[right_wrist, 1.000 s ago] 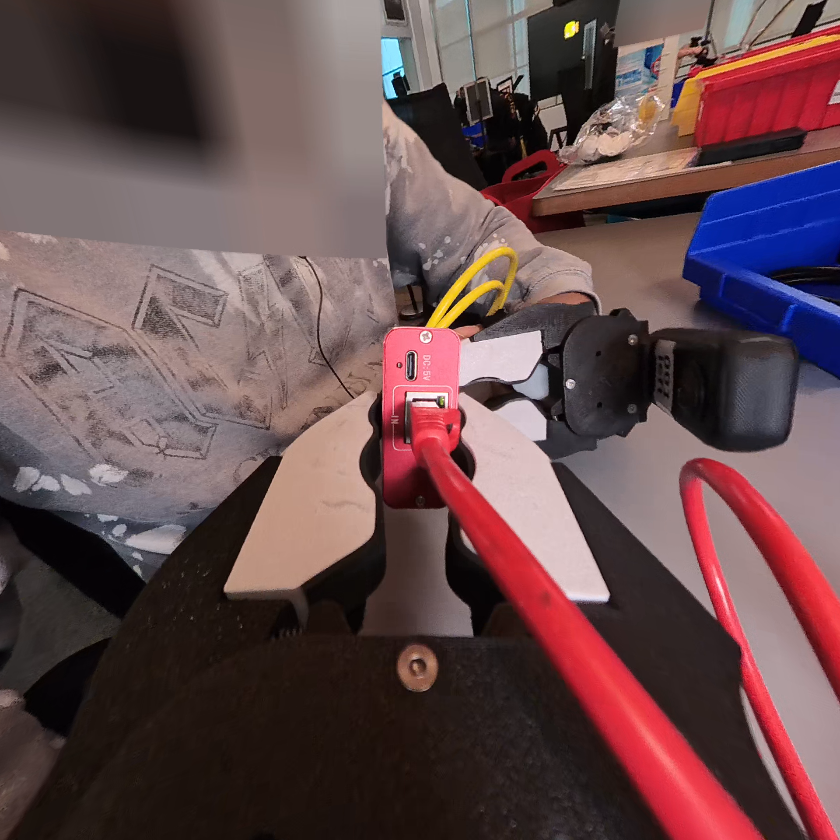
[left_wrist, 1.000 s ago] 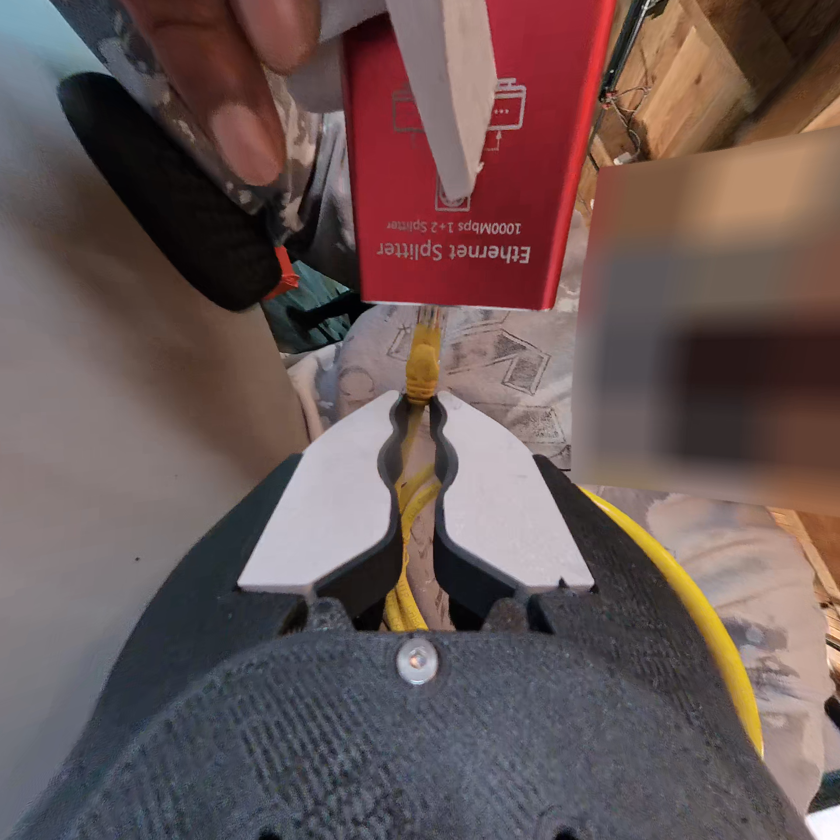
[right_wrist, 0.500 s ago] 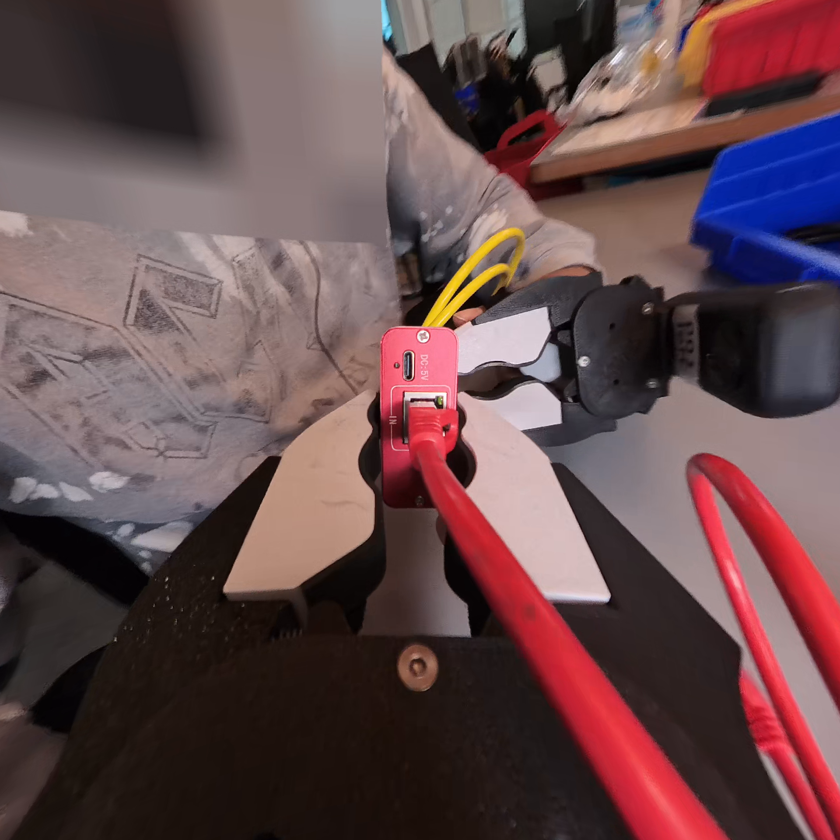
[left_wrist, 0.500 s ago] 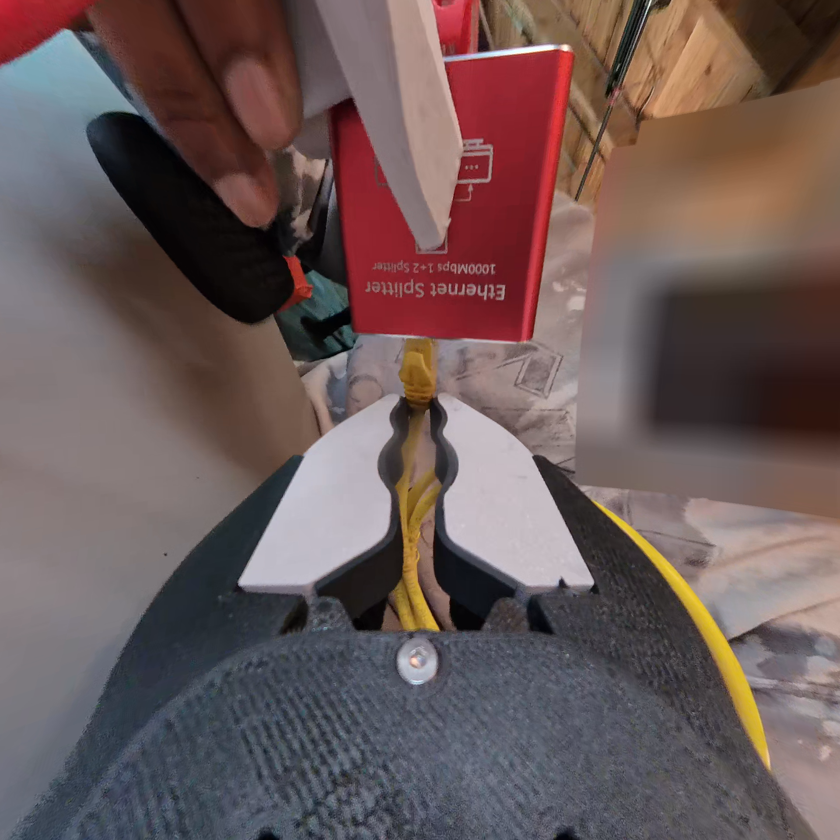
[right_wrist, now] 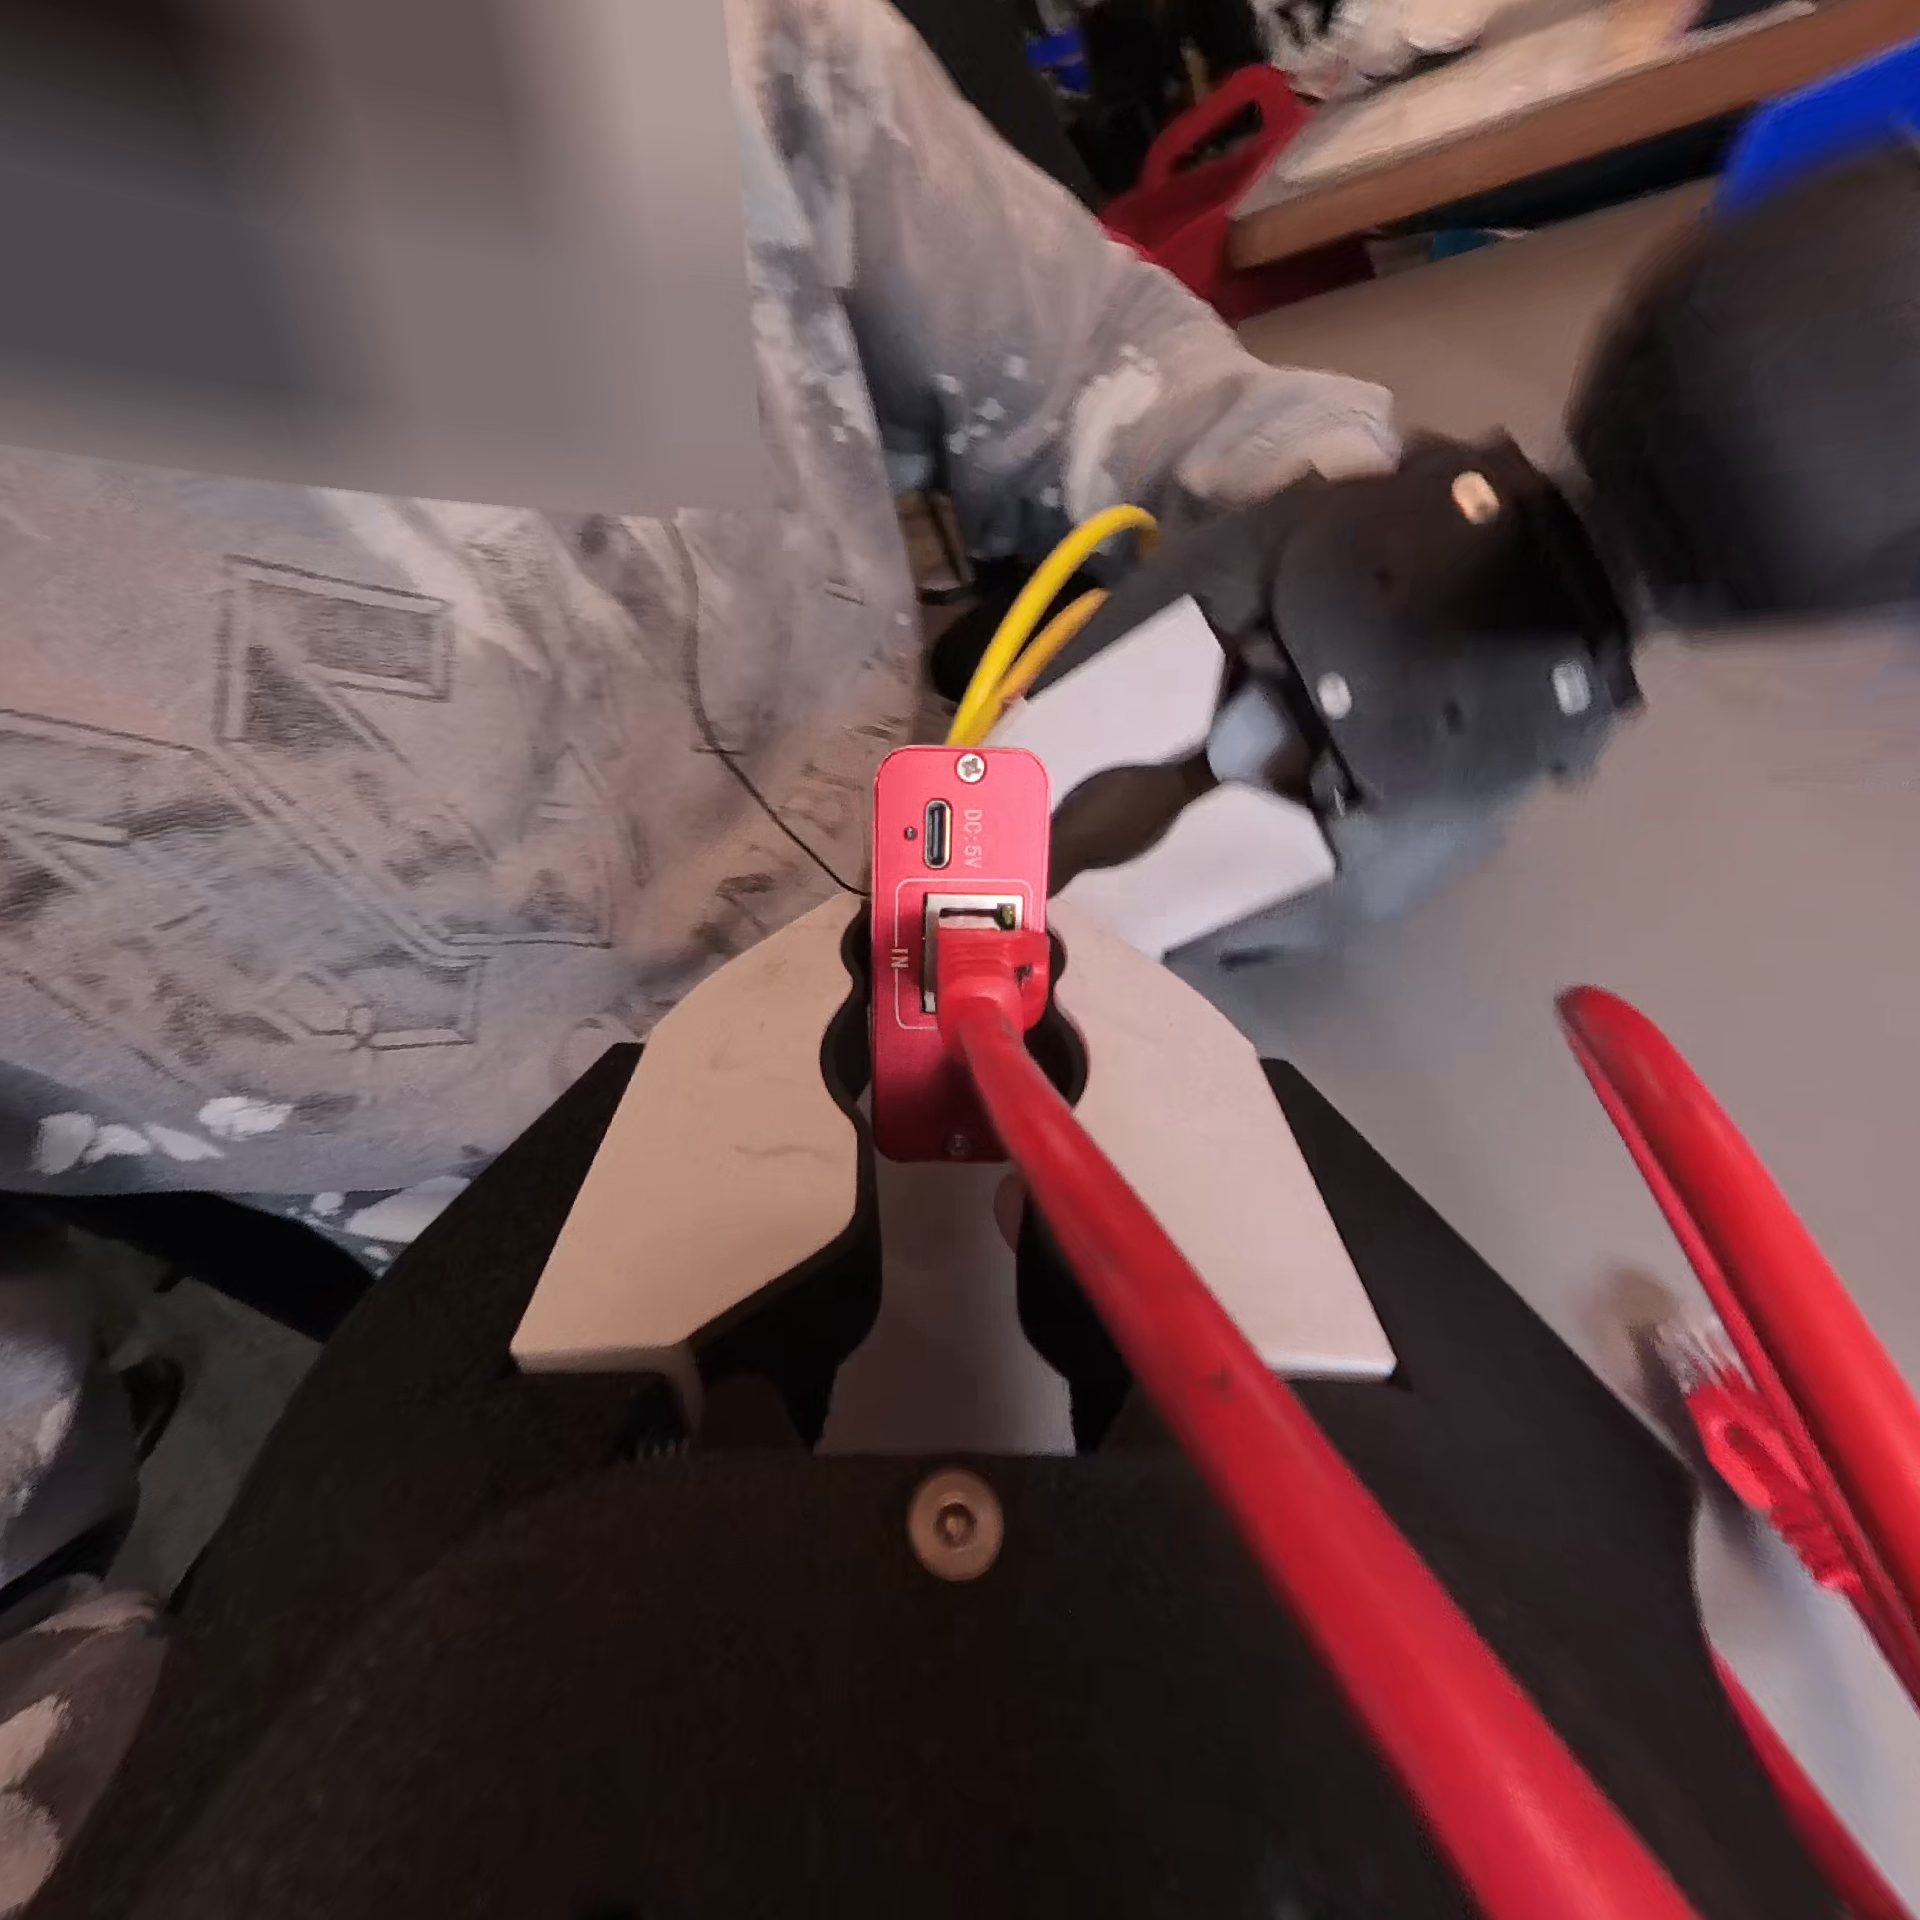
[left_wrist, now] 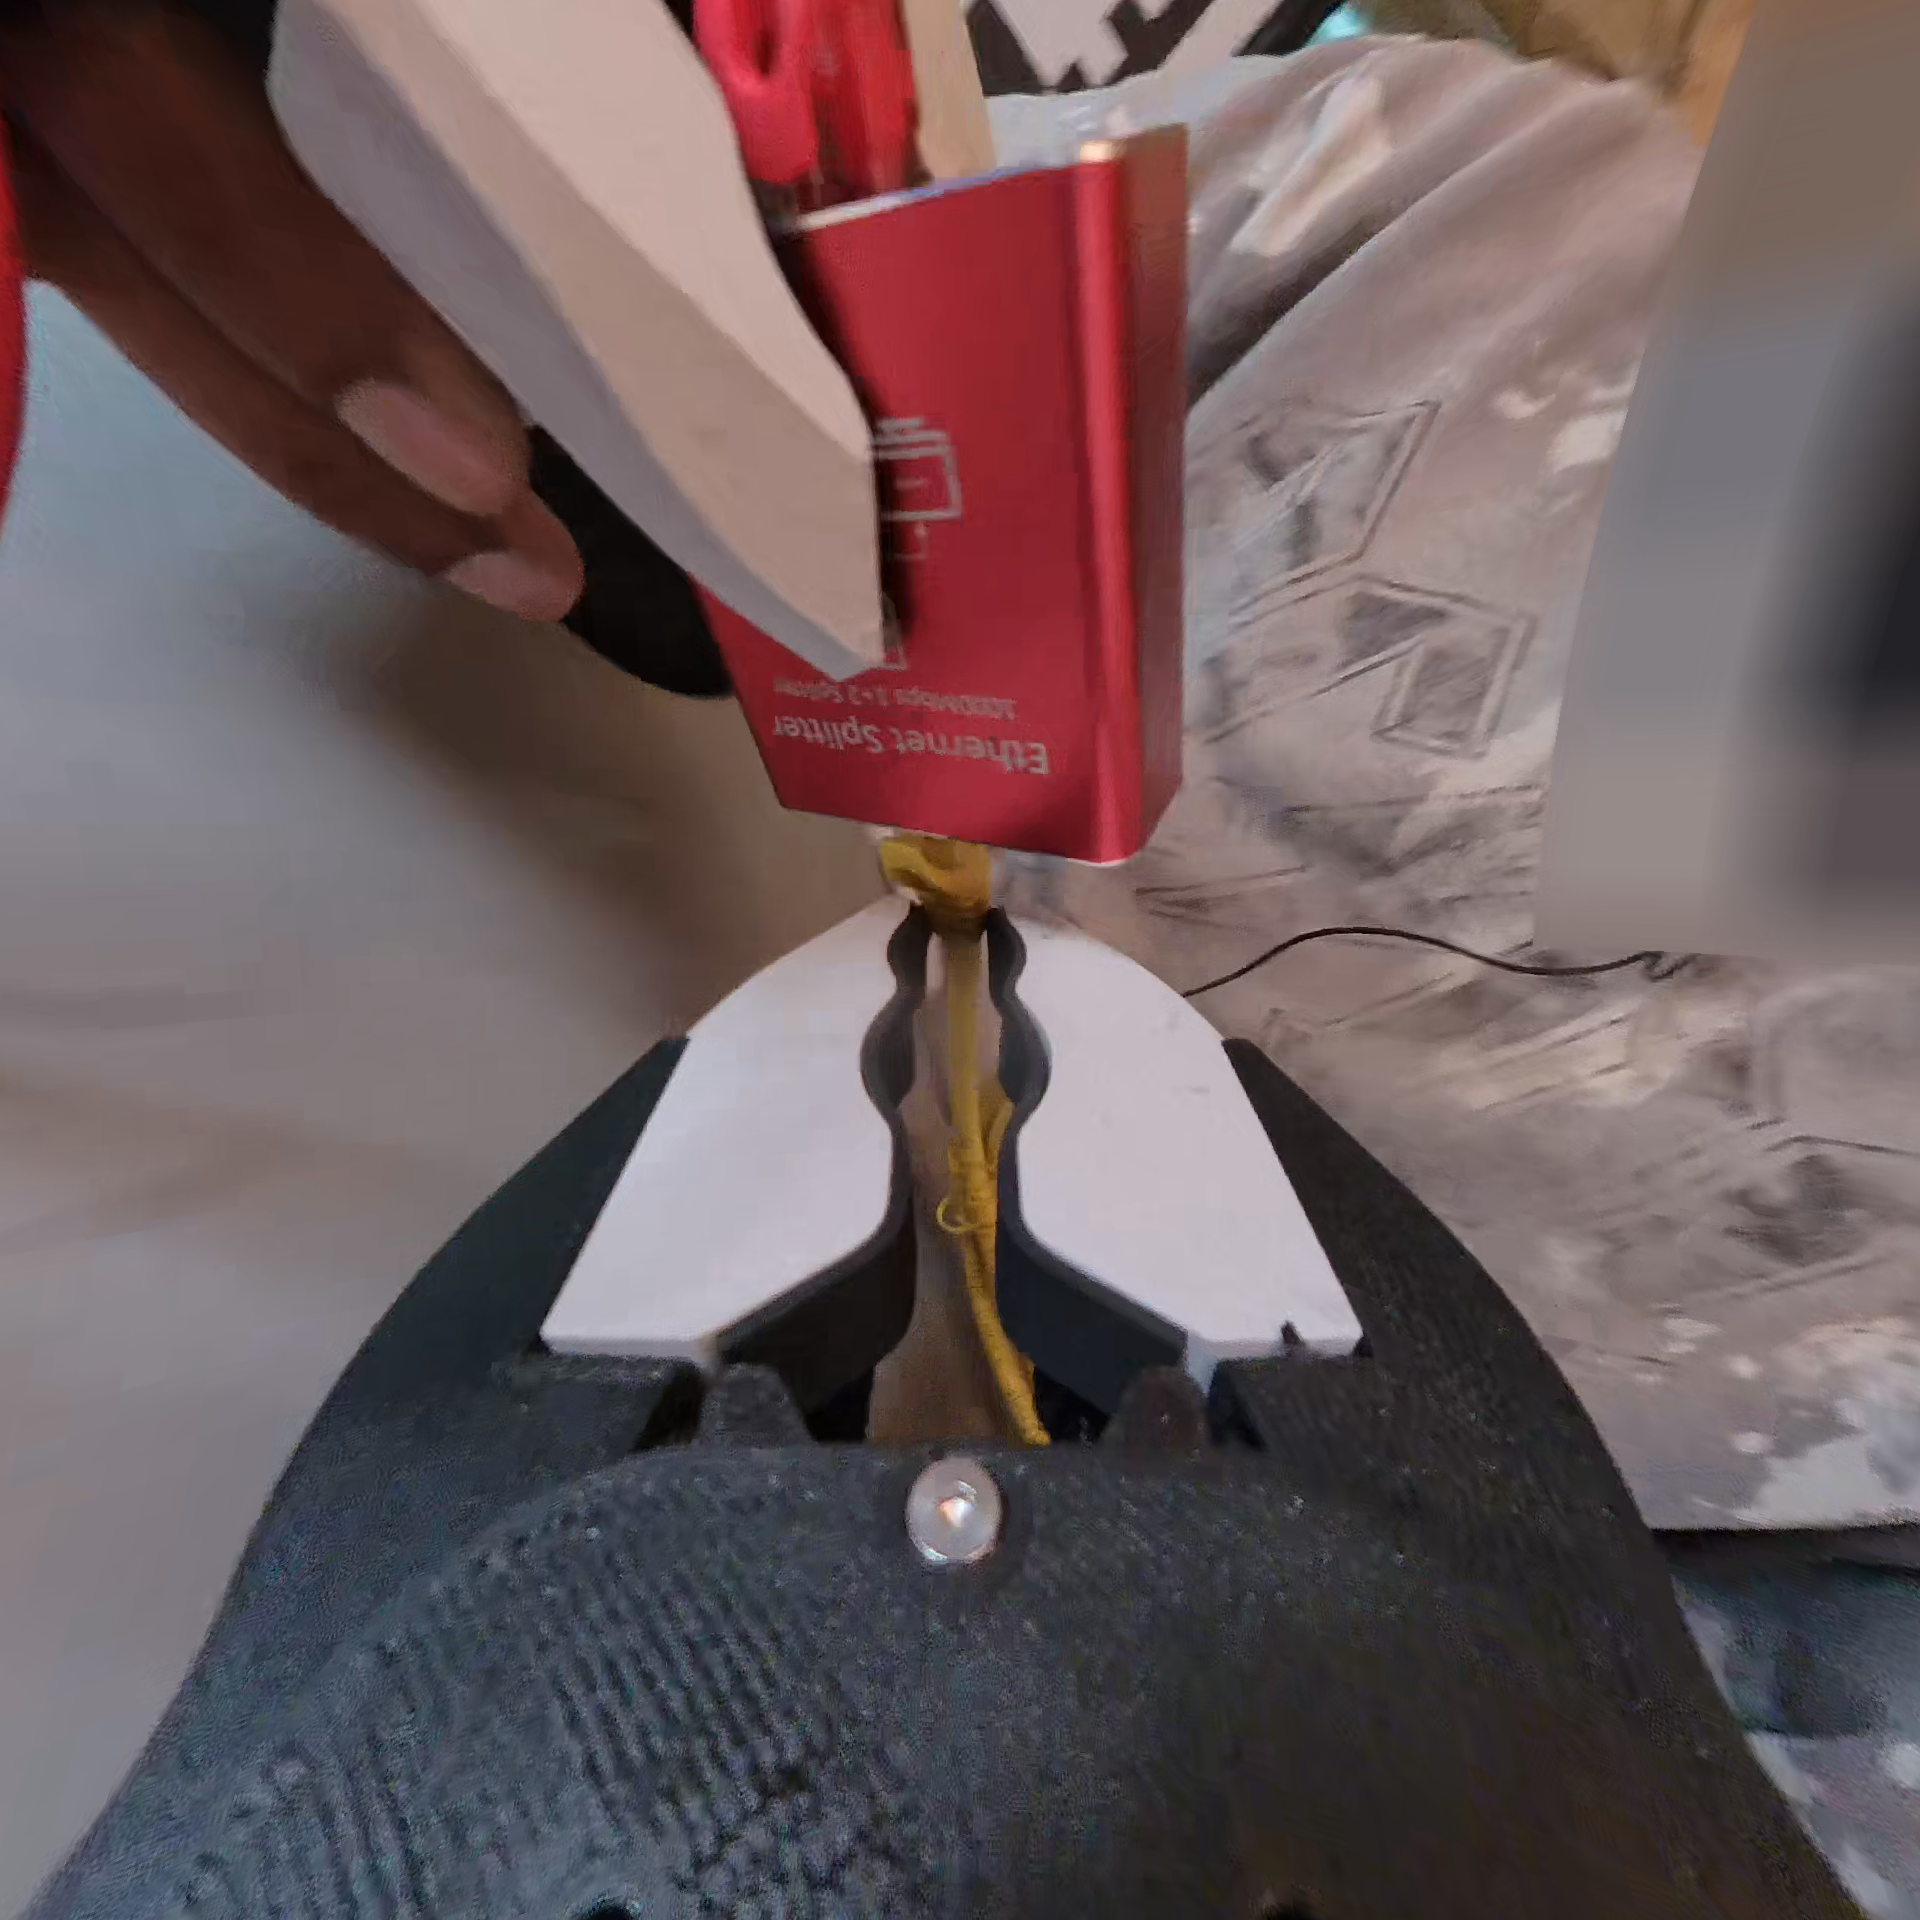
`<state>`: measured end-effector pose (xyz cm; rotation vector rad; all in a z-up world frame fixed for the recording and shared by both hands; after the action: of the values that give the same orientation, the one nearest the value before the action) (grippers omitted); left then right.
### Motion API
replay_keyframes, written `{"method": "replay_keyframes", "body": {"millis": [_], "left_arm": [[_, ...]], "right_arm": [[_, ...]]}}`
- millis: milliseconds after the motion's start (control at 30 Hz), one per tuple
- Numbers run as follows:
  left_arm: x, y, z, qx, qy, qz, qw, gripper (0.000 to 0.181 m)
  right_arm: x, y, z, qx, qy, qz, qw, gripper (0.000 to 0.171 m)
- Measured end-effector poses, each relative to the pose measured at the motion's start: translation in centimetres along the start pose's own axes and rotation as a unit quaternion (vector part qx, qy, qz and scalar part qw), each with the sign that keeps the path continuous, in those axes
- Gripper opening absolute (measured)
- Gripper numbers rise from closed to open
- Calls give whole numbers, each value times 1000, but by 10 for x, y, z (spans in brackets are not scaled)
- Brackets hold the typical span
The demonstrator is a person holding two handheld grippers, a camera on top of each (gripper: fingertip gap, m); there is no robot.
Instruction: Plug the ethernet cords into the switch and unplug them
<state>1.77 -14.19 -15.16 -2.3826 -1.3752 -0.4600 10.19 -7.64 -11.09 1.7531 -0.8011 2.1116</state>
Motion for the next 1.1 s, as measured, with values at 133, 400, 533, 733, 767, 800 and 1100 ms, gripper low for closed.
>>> {"method": "replay_keyframes", "body": {"millis": [133,400,533,733,767,800,1100], "left_arm": [[12,-29,3,83,30,-90,992,14],[32,-103,-22,181,114,-311,926,18],[32,-140,-40,195,135,-400,885,16],[20,-203,-73,355,183,-417,816,18],[15,-215,-84,369,186,-417,809,23],[9,-228,-96,380,185,-421,803,27],[-38,-322,-91,661,96,-248,702,29]], "right_arm": [[0,-13,-3,-41,0,2,999,26],[12,-30,-13,-134,-40,-45,989,26],[25,-39,-7,-117,-43,-126,984,26],[38,-56,-3,-129,-56,-192,971,26],[41,-60,-2,-135,-59,-198,969,26],[42,-63,-1,-143,-62,-203,967,26],[43,-81,-3,-178,-66,-246,951,26]]}}
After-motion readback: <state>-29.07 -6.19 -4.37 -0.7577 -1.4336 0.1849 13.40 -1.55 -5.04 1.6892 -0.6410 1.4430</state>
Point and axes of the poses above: each gripper's, where its closed fingertips meet, y out along the fingers, x out of its top, z = x × y across the jaws, the point moved 6 cm from there along -y, back along the fingers, and after that the axes turned 15 degrees about -y, right-handed, at the moved point
